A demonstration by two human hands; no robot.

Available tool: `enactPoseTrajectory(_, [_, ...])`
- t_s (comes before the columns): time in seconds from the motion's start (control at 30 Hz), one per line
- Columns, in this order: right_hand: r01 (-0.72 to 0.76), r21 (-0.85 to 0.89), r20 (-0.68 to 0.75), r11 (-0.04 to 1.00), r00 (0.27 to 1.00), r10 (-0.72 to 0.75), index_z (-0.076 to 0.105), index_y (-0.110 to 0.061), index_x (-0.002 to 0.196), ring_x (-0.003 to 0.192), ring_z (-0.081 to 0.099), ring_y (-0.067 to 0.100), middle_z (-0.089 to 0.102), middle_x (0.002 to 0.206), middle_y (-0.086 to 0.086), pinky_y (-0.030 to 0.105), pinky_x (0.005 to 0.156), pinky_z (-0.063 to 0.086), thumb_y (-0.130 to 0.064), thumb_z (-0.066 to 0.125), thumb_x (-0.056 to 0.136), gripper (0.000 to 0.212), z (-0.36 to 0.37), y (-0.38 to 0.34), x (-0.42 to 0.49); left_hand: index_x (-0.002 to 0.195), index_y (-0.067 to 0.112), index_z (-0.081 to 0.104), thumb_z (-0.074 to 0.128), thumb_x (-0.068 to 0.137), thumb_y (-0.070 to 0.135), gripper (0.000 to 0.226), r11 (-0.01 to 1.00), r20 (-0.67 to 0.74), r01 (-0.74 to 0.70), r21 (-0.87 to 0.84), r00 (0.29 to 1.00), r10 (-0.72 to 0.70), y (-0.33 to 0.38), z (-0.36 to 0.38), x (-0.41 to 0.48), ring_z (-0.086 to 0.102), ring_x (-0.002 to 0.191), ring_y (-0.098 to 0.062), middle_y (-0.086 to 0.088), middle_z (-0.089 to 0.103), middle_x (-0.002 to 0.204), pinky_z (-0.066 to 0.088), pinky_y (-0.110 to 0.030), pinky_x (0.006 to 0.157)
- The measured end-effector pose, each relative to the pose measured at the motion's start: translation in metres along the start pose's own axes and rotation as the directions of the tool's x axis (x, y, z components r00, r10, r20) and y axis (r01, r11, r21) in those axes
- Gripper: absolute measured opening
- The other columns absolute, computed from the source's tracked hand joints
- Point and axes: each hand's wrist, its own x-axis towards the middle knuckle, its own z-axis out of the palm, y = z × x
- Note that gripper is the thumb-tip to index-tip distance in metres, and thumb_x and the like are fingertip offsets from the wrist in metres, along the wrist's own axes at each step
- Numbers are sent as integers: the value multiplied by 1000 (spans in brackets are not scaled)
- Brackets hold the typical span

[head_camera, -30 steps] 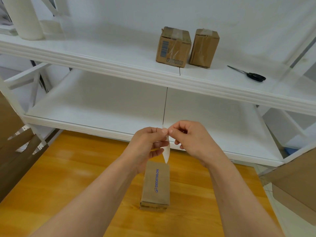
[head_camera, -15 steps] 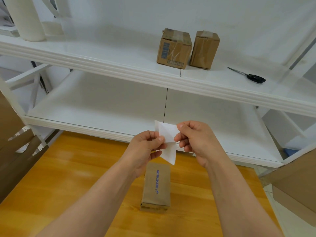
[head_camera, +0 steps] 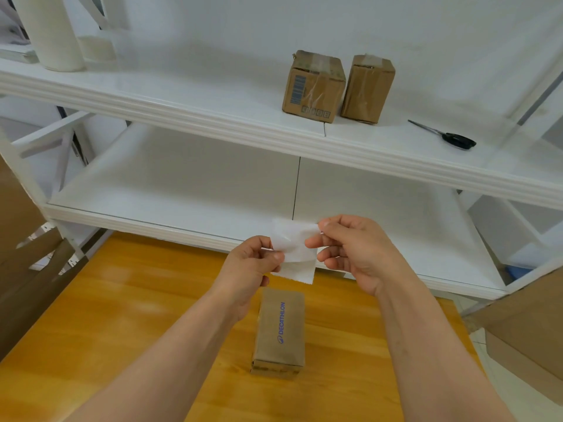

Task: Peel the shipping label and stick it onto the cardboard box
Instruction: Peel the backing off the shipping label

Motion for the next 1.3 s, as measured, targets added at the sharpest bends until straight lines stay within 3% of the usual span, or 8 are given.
enactPoseTrajectory(0.13, [-30, 11, 61, 999, 998, 30, 70, -2, 95, 54, 62, 15, 78, 84, 15, 23, 50, 53, -23, 64, 94, 22, 0, 0, 0, 97, 15, 67, 65, 91, 5, 11, 998, -85, -47, -36, 995, 44, 4, -3, 4, 59, 61, -11, -4, 63, 84, 40, -24, 50])
enactPoseTrajectory(0.3, [-56, -17, 87, 998, 995, 57, 70, -6, 97, 51, 61, 12, 78, 85, 17, 20, 46, 53, -9, 72, 88, 10, 2, 4, 3, 88, 9, 68, 51, 95, -9, 26, 986, -141, -141, -87, 982, 128, 13, -6, 10, 74, 88, -17, -3, 78, 97, 56, -28, 69])
enactPoseTrajectory(0.5, [-108, -78, 110, 991, 987, 116, 61, -17, 114, 51, 60, 15, 78, 80, 15, 23, 46, 53, -3, 73, 85, 34, 2, 9, 8, 90, -2, 66, 47, 94, -12, 21, 942, -67, -169, -291, 985, 156, 20, -14, 14, 75, 91, -28, -14, 78, 98, 59, -27, 65])
enactPoseTrajectory(0.7, [-119, -136, 111, 983, 985, 135, 70, -8, 109, 54, 63, 13, 77, 93, 17, 22, 49, 54, -5, 72, 87, 23, 6, 16, 14, 123, 4, 62, 49, 97, 3, 30, 938, 187, 117, -326, 981, -57, 16, -9, 11, 70, 109, -32, -17, 73, 117, 58, -40, 86])
enactPoseTrajectory(0.8, [-99, -164, 143, 981, 982, 123, 71, -13, 104, 53, 62, 13, 74, 85, 17, 22, 46, 52, -8, 71, 87, 18, 6, 18, 15, 129, 14, 65, 45, 101, 28, 37, 913, 394, 347, -212, 886, -245, 7, -11, 8, 64, 120, -35, -17, 69, 126, 48, -49, 100])
enactPoseTrajectory(0.87, [-96, -184, 158, 978, 980, 125, 72, -15, 103, 53, 63, 13, 74, 79, 14, 22, 47, 51, -10, 72, 87, 17, 6, 20, 16, 126, 14, 67, 42, 102, 34, 40, 886, 455, 419, -201, 841, -294, 3, -13, 9, 66, 113, -34, -19, 69, 125, 53, -42, 91])
enactPoseTrajectory(1.03, [-114, -199, 158, 973, 977, 147, 71, -16, 103, 52, 62, 14, 78, 82, 11, 23, 48, 53, -10, 72, 87, 17, 3, 20, 17, 107, 16, 73, 56, 96, 17, 20, 907, 349, 373, -193, 890, -292, 2, -14, 14, 67, 77, -18, -8, 75, 95, 51, -29, 67])
enactPoseTrajectory(1.3, [-187, -273, 89, 944, 972, 218, 68, -8, 102, 47, 60, 13, 78, 79, 13, 23, 45, 52, -8, 67, 90, 11, 0, 27, 22, 104, 9, 69, 57, 95, 4, 16, 969, -39, 114, 219, 993, -108, 8, -18, 26, 75, 89, -20, -3, 80, 94, 58, -32, 67])
